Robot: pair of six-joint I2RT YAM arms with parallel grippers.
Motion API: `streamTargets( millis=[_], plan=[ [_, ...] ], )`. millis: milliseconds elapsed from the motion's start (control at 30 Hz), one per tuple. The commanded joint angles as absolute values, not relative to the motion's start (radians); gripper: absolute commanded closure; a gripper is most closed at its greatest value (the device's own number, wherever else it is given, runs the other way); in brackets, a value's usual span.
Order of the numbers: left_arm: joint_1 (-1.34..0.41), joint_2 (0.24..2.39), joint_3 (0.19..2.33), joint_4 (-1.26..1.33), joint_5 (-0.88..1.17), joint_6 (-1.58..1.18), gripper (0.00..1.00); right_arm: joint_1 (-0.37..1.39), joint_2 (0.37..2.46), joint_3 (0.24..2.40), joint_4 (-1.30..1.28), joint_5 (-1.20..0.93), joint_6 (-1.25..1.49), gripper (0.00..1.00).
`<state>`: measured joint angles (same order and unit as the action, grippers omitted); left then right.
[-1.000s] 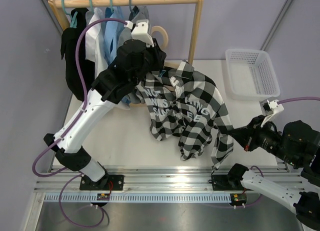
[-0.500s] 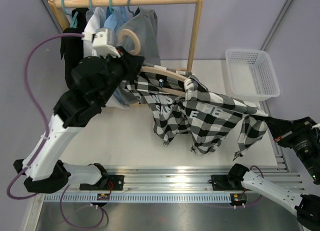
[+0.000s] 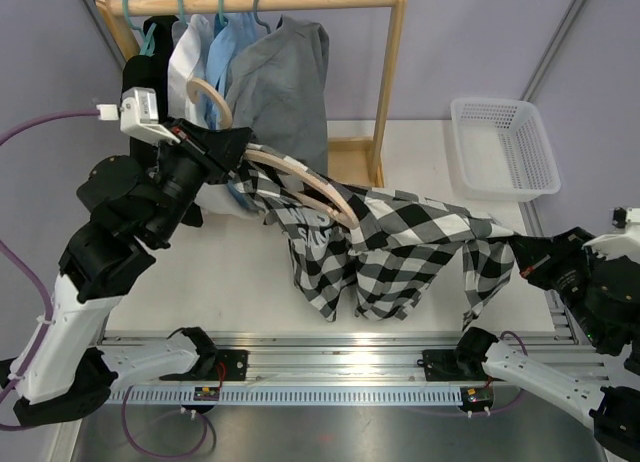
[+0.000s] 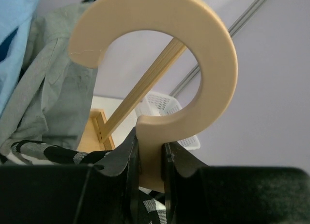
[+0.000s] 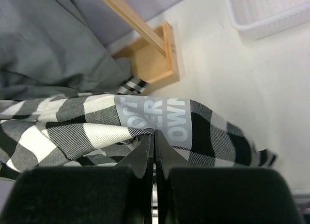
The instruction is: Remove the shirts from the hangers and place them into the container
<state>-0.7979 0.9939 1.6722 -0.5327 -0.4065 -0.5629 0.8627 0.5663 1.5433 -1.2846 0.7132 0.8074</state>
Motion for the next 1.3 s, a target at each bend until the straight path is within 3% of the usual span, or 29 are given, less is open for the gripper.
streamTargets(
  millis=[0, 100, 367, 633, 833, 867, 933, 967, 1000, 1267],
  plan=[
    [-0.77, 0.98, 1.642, -0.514, -0.328, -0.673, 1.0, 0.854, 0.586, 1.491, -1.387, 0.749, 0.71, 1.0],
    [-0.817, 0.976, 1.533, -0.489, -0.187, -0.753, 1.0, 0.854, 0.609, 1.451, -1.333, 0.706, 0.674, 1.0],
    [-1.049, 0.948, 1.32, -0.186, -0.115, -0.825, 1.0, 0.856, 0.676, 1.371, -1.194, 0.6, 0.606, 1.0],
    [-1.068, 0.985, 1.23, 0.187, 0.063, -0.917, 1.0, 0.854, 0.741, 1.292, -1.072, 0.499, 0.56, 1.0],
    [-1.086, 1.051, 1.336, 0.054, 0.129, -0.812, 1.0, 0.854, 0.819, 1.279, -1.009, 0.362, 0.535, 1.0],
    [-1.101, 1.071, 1.357, -0.042, 0.117, -0.743, 1.0, 0.854, 0.833, 1.298, -1.015, 0.332, 0.538, 0.72],
    [-1.118, 1.089, 1.39, -0.122, 0.097, -0.662, 1.0, 0.854, 0.839, 1.336, -1.063, 0.324, 0.538, 0.25],
    [-1.146, 1.095, 1.393, -0.168, 0.03, -0.582, 1.0, 0.854, 0.833, 1.357, -1.077, 0.33, 0.537, 0.09],
    [-1.157, 1.101, 1.393, -0.24, 0.005, -0.546, 1.0, 0.854, 0.825, 1.385, -1.089, 0.336, 0.532, 0.01],
    [-1.227, 1.163, 1.324, -0.385, -0.34, -0.365, 1.0, 0.854, 0.848, 1.762, -1.275, 0.402, 0.459, 0.01]
  ],
)
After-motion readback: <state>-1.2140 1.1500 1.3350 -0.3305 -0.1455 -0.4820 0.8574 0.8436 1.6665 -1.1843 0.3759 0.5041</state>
